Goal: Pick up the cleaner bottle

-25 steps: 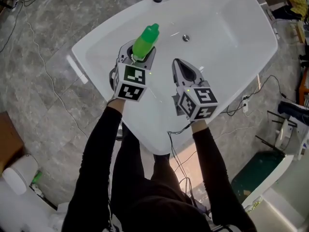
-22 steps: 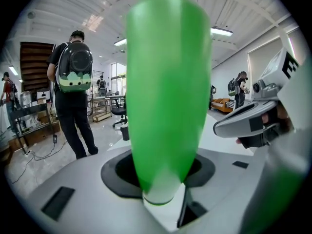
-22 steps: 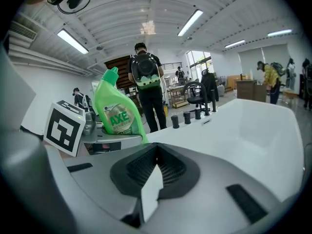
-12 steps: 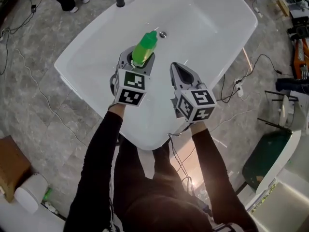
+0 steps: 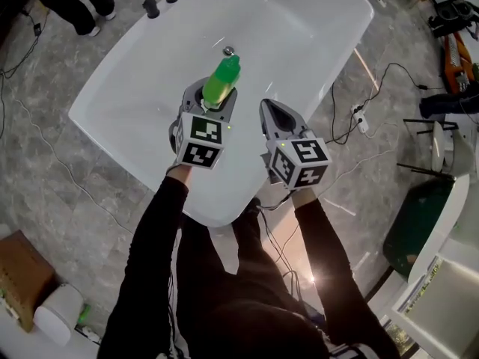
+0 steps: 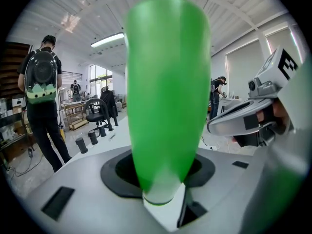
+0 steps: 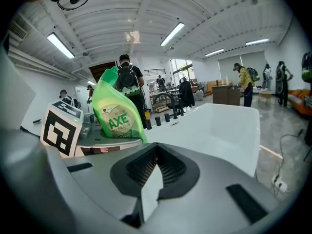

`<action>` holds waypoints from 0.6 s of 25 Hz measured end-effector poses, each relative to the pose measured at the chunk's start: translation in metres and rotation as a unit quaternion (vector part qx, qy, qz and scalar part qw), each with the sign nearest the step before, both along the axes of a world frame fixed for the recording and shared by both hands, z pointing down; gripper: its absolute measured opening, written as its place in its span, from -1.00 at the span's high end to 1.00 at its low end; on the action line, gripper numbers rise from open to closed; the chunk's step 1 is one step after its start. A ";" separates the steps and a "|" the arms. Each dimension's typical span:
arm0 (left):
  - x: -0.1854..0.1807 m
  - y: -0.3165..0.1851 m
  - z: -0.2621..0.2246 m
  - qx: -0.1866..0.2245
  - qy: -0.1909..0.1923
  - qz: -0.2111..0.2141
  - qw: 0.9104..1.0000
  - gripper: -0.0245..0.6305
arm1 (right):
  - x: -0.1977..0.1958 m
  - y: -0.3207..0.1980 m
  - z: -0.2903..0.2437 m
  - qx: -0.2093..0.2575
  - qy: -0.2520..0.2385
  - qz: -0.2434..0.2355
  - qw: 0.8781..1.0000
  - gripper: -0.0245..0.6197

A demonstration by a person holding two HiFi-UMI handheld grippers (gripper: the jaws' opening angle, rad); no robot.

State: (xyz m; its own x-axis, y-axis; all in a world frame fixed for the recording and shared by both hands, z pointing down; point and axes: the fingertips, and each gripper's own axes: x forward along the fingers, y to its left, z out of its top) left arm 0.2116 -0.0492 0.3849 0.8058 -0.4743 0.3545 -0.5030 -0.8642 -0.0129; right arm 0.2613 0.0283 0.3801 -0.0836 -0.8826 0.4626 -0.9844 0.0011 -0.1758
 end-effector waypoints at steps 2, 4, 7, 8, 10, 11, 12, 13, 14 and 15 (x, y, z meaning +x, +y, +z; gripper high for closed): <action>0.008 0.010 0.000 -0.001 -0.002 0.008 1.000 0.32 | 0.008 0.009 -0.002 0.002 0.001 0.007 1.000 0.92; 0.016 0.019 0.000 -0.002 -0.002 0.016 1.000 0.32 | 0.015 0.017 -0.004 0.004 0.002 0.014 1.000 0.92; 0.027 0.034 0.001 -0.004 -0.001 0.025 1.000 0.32 | 0.024 0.031 -0.004 0.004 0.002 0.024 1.000 0.92; 0.030 0.039 0.001 -0.004 -0.001 0.028 1.000 0.32 | 0.027 0.035 -0.004 0.004 0.002 0.027 1.000 0.92; 0.036 0.047 0.002 -0.006 -0.001 0.033 0.999 0.32 | 0.032 0.043 -0.002 0.003 0.001 0.032 0.999 0.92; 0.039 0.050 0.002 -0.005 -0.002 0.036 0.999 0.32 | 0.034 0.045 -0.001 0.003 0.001 0.034 0.999 0.92; 0.041 0.053 0.003 -0.005 -0.002 0.038 0.999 0.32 | 0.035 0.048 0.000 0.003 0.000 0.036 0.999 0.92; 0.043 0.056 0.003 -0.005 -0.003 0.040 0.999 0.32 | 0.037 0.050 0.001 0.003 -0.001 0.037 0.999 0.92; 0.045 0.058 0.004 -0.006 -0.004 0.042 0.999 0.32 | 0.038 0.052 0.002 0.003 -0.002 0.038 0.999 0.92; 0.047 0.061 0.005 -0.006 -0.005 0.044 0.999 0.32 | 0.038 0.054 0.002 0.003 -0.002 0.038 0.999 0.92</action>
